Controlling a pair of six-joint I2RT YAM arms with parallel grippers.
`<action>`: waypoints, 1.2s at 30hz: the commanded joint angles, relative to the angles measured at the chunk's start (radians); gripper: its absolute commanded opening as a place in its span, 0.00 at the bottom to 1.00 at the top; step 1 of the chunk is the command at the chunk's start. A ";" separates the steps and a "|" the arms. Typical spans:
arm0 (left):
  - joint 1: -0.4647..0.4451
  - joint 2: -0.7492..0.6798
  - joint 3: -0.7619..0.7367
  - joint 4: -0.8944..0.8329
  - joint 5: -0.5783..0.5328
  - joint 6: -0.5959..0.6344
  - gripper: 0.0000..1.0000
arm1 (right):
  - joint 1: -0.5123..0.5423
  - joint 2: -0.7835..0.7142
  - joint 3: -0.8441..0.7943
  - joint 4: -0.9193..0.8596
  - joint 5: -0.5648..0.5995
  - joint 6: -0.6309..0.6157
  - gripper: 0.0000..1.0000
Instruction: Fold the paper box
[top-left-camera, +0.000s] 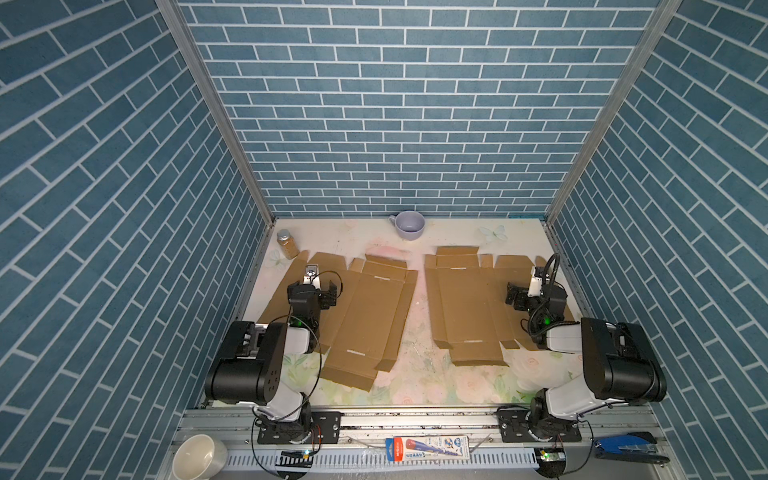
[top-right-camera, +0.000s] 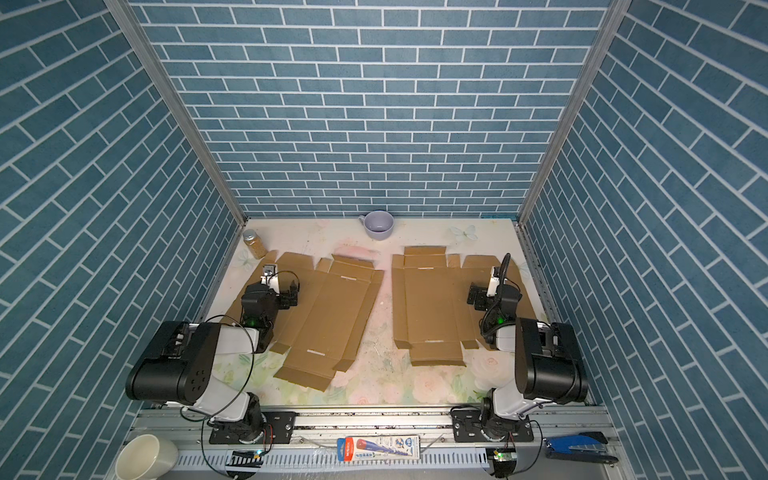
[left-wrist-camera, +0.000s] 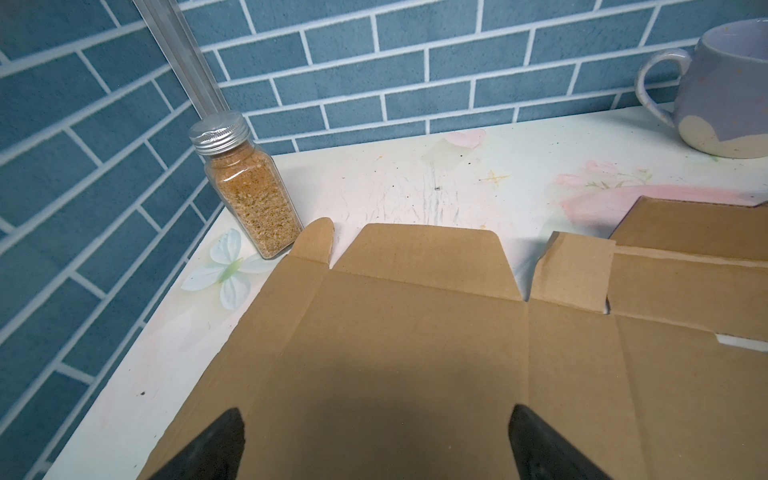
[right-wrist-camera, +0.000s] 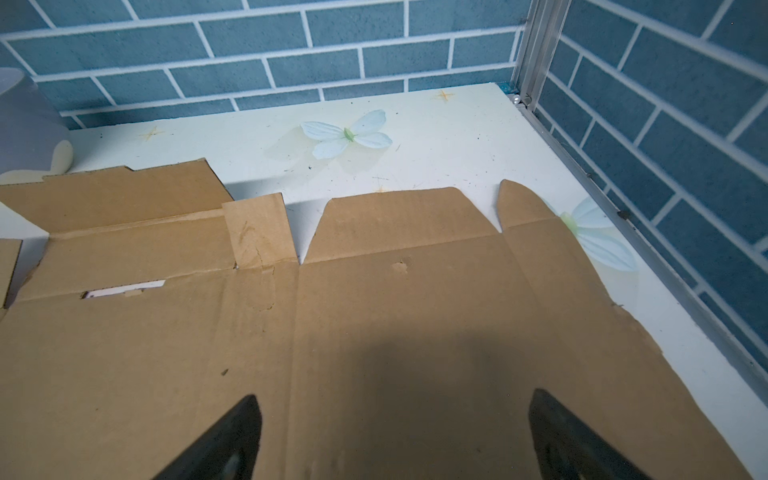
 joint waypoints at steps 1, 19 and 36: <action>0.004 -0.004 0.013 0.001 -0.004 -0.005 1.00 | 0.002 0.007 0.031 0.007 0.011 -0.015 0.99; -0.143 -0.303 0.140 -0.400 -0.290 -0.026 1.00 | 0.068 -0.231 0.125 -0.399 0.253 0.081 0.99; 0.009 -0.450 0.454 -0.986 0.216 -0.552 0.88 | 0.092 -0.420 0.291 -0.877 -0.230 0.698 0.73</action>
